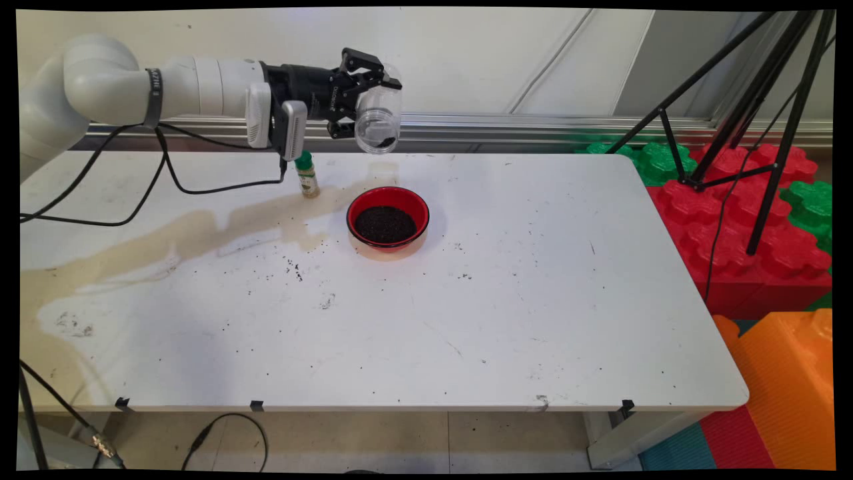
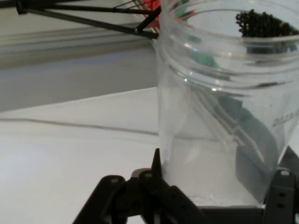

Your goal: Pour the black seasoning powder in the red bowl

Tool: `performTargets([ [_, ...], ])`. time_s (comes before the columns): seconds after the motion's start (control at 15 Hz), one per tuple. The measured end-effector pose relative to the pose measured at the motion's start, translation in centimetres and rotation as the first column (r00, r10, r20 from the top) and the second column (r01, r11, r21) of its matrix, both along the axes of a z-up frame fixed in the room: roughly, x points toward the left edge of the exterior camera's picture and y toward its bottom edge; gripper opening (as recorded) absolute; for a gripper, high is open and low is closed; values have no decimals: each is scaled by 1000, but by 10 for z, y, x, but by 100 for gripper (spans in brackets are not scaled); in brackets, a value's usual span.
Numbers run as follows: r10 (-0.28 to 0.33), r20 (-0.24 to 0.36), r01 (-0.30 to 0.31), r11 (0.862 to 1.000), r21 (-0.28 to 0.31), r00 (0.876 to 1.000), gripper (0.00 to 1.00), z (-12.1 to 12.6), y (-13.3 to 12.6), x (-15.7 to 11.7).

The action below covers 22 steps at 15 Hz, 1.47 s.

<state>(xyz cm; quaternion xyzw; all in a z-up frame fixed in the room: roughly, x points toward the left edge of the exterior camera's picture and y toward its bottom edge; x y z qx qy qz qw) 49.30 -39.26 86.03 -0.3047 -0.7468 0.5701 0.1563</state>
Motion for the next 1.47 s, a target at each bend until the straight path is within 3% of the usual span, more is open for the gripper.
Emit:
performTargets([
  [0.33, 61, -103, -50, 993, 108, 993, 0, 2, -3, 0],
  [0.6, 108, -174, -75, 980, 186, 979, 0, 5, -4, 2],
  [1.07, 221, -323, -96, 928, 360, 920, 0, 9, -3, 9],
  [1.47, 312, -423, -76, 870, 487, 851, 0, 14, -2, 14],
])
